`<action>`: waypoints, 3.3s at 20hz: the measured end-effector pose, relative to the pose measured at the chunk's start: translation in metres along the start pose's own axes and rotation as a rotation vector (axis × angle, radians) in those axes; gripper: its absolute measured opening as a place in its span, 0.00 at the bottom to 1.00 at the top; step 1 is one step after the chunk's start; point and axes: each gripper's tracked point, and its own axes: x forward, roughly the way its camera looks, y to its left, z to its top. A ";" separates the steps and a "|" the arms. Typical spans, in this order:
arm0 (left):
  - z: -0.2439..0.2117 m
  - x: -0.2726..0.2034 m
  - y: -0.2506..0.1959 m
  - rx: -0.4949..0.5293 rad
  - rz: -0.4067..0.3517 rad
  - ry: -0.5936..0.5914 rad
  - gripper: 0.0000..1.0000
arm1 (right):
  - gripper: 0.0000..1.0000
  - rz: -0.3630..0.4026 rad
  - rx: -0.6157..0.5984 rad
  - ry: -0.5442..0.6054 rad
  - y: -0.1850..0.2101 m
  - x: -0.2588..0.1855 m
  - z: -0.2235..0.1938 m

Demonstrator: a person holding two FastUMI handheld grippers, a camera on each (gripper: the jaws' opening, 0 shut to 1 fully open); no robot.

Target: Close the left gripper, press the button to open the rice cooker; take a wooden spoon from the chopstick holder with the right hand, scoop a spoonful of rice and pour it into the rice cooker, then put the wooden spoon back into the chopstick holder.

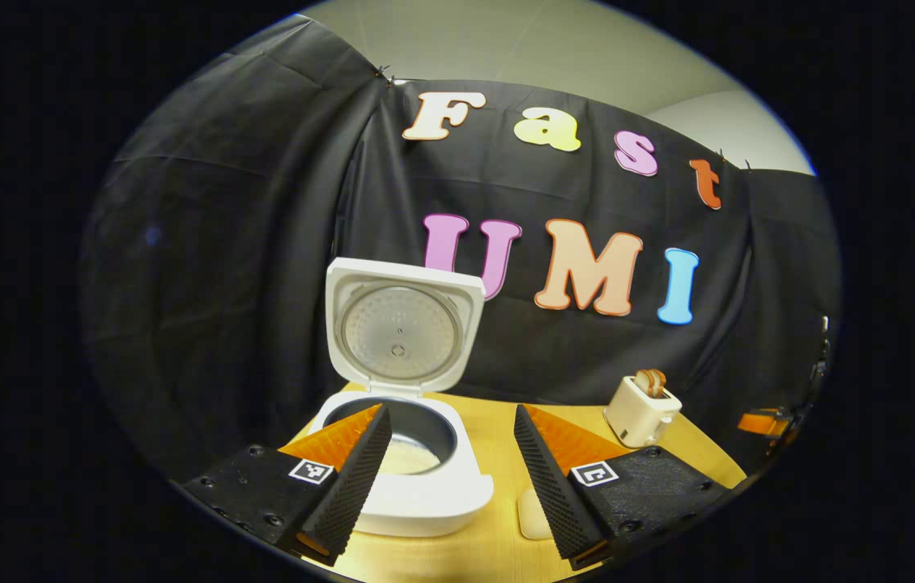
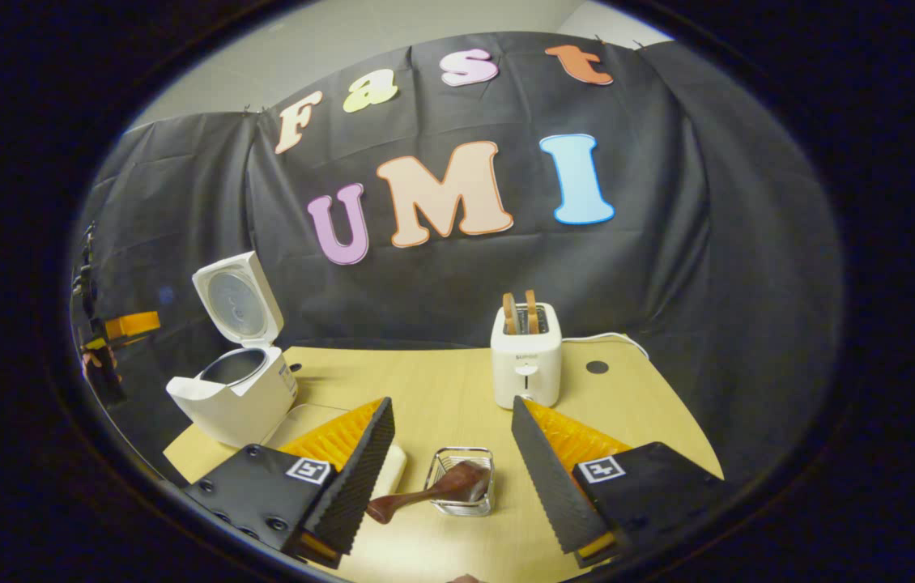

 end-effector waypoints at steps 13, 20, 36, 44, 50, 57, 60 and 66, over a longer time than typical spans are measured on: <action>0.136 0.157 0.060 0.032 0.101 -0.136 0.90 | 0.96 -0.190 0.020 -0.020 0.021 -0.058 -0.003; 0.118 0.230 0.080 0.077 0.098 -0.053 0.87 | 0.95 -0.307 -0.034 -0.023 0.010 -0.085 0.009; 0.093 0.216 0.086 0.143 0.131 -0.010 0.93 | 0.95 -0.226 -0.063 -0.012 0.055 -0.075 -0.003; 0.041 0.137 0.077 0.141 0.136 -0.007 0.93 | 0.95 -0.162 -0.079 -0.046 0.068 -0.056 0.011; -0.036 0.083 0.077 0.126 0.139 0.076 0.93 | 0.95 -0.124 -0.086 -0.063 0.079 -0.048 0.018; -0.124 0.066 0.091 0.091 0.174 0.220 0.93 | 0.95 -0.106 -0.094 -0.063 0.083 -0.042 0.020; -0.124 0.065 0.089 0.101 0.180 0.156 0.94 | 0.99 -0.114 -0.096 -0.056 0.082 -0.043 0.016; -0.125 0.068 0.088 0.101 0.186 0.086 0.93 | 0.98 -0.142 -0.067 -0.046 0.077 -0.049 0.010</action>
